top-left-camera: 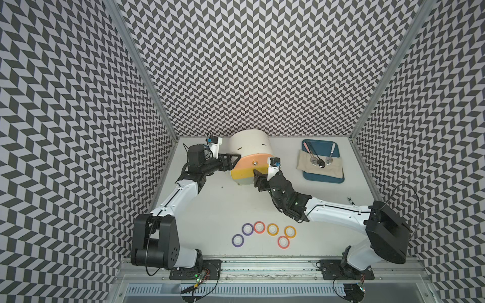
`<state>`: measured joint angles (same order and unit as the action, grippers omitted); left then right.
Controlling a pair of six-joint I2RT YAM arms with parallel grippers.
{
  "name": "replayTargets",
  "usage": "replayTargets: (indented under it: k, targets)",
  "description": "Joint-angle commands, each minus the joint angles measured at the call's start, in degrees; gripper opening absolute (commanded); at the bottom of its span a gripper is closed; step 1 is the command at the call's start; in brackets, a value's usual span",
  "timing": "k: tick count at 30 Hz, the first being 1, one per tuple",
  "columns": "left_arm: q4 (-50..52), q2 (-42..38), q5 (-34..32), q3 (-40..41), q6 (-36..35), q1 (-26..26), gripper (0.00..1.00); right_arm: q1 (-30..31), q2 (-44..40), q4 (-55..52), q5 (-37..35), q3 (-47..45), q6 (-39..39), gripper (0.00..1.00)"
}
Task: Place the transparent tape into the drawer according to color
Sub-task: Open the drawer in the storage box.
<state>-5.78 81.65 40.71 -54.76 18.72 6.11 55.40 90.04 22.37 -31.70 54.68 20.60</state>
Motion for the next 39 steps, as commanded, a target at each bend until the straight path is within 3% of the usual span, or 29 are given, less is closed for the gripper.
replayTargets:
  k: [1, 14, 32, 39]
  targets:
    - [3.7, -0.5, 0.2, 1.2, -1.5, 0.0, 0.84, -0.5, 0.3, 7.0, 1.2, 1.2, -1.5, 0.75]
    - [3.8, 0.0, 1.2, 1.2, -1.5, -0.8, 0.84, -1.1, 8.2, 3.1, -2.9, 8.8, -0.2, 0.68]
    - [4.1, -0.1, 1.7, 1.3, -1.5, -1.4, 0.84, -1.0, 11.5, 2.5, -3.9, 11.8, -0.9, 0.53]
    - [4.2, 0.4, 2.1, 1.1, -1.6, -1.4, 0.84, -1.0, 11.9, 1.6, -3.8, 12.5, -0.6, 0.39]
